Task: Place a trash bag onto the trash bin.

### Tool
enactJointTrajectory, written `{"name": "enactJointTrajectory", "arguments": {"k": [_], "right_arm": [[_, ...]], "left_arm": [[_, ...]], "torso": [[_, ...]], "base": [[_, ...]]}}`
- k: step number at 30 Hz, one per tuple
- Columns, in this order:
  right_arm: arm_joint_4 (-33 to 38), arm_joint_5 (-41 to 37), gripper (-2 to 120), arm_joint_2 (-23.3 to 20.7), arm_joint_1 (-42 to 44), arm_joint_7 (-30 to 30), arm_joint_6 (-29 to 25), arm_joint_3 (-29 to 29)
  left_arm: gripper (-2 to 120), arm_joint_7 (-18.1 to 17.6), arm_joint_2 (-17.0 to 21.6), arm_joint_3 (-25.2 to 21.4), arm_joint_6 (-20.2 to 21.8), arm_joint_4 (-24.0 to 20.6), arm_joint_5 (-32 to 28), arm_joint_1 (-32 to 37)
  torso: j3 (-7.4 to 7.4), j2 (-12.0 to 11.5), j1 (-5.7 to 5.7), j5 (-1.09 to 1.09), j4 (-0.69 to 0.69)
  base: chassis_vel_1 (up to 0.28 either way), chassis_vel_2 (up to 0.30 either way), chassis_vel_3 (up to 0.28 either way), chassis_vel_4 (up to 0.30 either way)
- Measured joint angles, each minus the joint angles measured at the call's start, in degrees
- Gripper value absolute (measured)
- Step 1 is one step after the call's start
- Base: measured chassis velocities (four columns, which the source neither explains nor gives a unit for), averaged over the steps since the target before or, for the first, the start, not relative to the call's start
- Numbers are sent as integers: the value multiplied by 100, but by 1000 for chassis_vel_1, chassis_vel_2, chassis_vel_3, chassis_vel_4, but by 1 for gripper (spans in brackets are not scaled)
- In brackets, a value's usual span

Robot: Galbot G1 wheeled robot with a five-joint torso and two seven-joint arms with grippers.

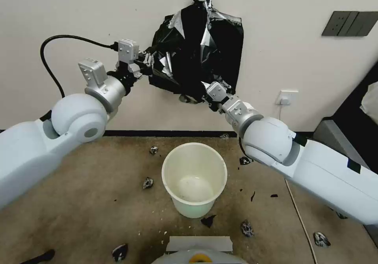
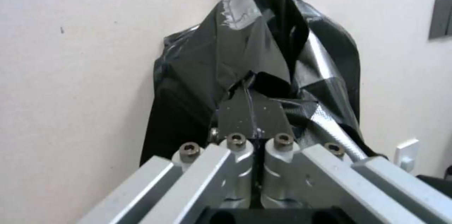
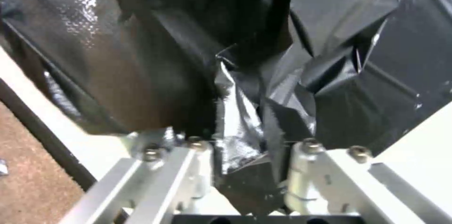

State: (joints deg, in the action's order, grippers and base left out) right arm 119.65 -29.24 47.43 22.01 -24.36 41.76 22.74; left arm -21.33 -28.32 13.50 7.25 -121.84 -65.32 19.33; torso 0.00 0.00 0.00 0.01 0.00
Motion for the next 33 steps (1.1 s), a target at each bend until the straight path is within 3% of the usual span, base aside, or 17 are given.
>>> {"name": "enactJointTrajectory", "arguments": {"k": [4,9,17,21,33], "right_arm": [[-161,-184,2,73,-36,-156,-13,-3],[-193,-384,0,169,26,-208,-42,-213],[-37,-661,0,346,426,-321,-1037,-773],[97,-664,0,356,577,-321,-1395,-911],[245,-662,0,410,310,-292,-1529,-844]], "left_arm": [[0,-4,2,-1,1,-32,-39,-10],[0,-2,23,-64,-2,-59,-63,74],[0,45,33,-347,-6,-29,-109,516],[13,105,58,-531,14,-49,-212,761],[55,229,124,-1160,257,-442,-500,1702]], "torso": [[0,0,0,-1,0],[0,0,0,0,0],[0,0,0,-1,0],[0,0,0,0,-1],[0,0,0,-1,1]], "base": [[0,0,0,0],[0,0,0,0],[0,0,0,0],[0,0,0,0],[0,0,0,0]]}}
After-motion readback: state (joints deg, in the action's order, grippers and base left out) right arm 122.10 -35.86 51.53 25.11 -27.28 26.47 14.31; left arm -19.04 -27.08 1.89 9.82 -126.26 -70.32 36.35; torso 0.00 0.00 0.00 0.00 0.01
